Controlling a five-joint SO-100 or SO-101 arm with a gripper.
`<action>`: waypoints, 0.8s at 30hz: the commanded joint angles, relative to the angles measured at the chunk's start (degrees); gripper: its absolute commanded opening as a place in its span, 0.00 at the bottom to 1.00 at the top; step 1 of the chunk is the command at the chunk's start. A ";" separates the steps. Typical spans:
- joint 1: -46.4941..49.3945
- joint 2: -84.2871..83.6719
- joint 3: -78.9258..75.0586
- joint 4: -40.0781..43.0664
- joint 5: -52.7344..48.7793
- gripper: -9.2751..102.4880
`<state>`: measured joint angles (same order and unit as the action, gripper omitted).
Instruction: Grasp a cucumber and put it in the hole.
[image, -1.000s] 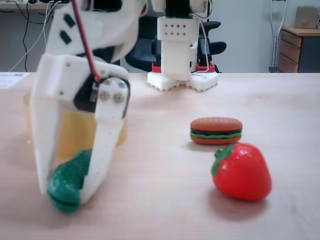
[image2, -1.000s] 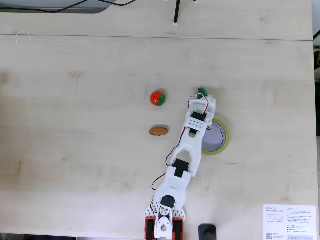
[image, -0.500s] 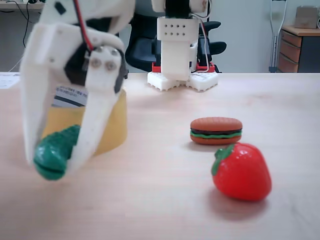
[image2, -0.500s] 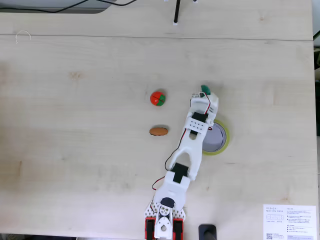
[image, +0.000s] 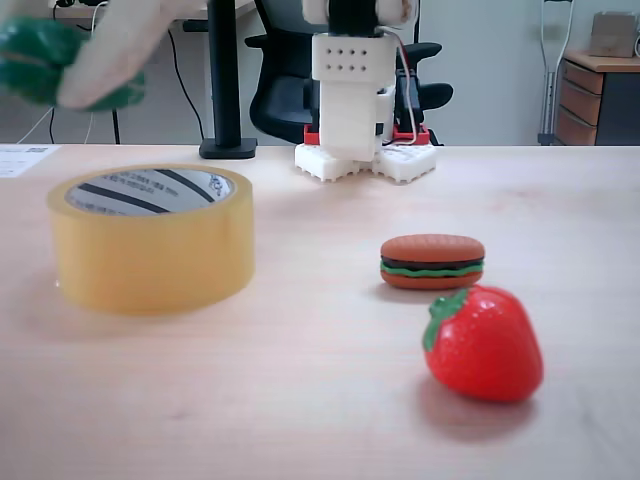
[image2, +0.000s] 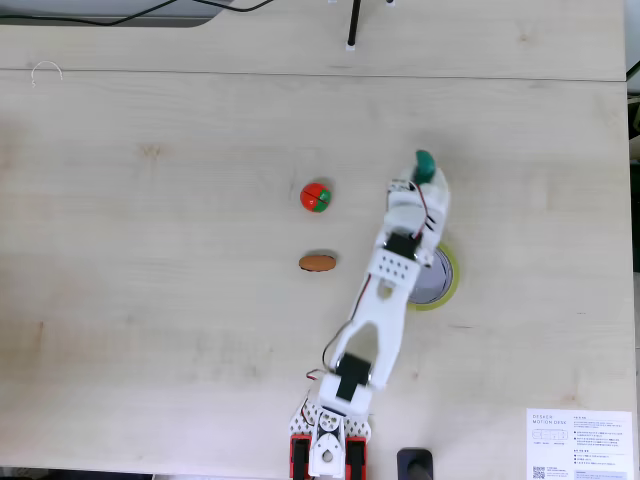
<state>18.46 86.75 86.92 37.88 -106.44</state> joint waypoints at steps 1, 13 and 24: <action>2.02 12.30 1.14 4.66 0.44 0.08; 6.33 28.39 22.68 4.75 0.18 0.08; 7.29 36.65 38.23 4.66 0.18 0.08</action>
<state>25.58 118.92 124.98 42.28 -106.52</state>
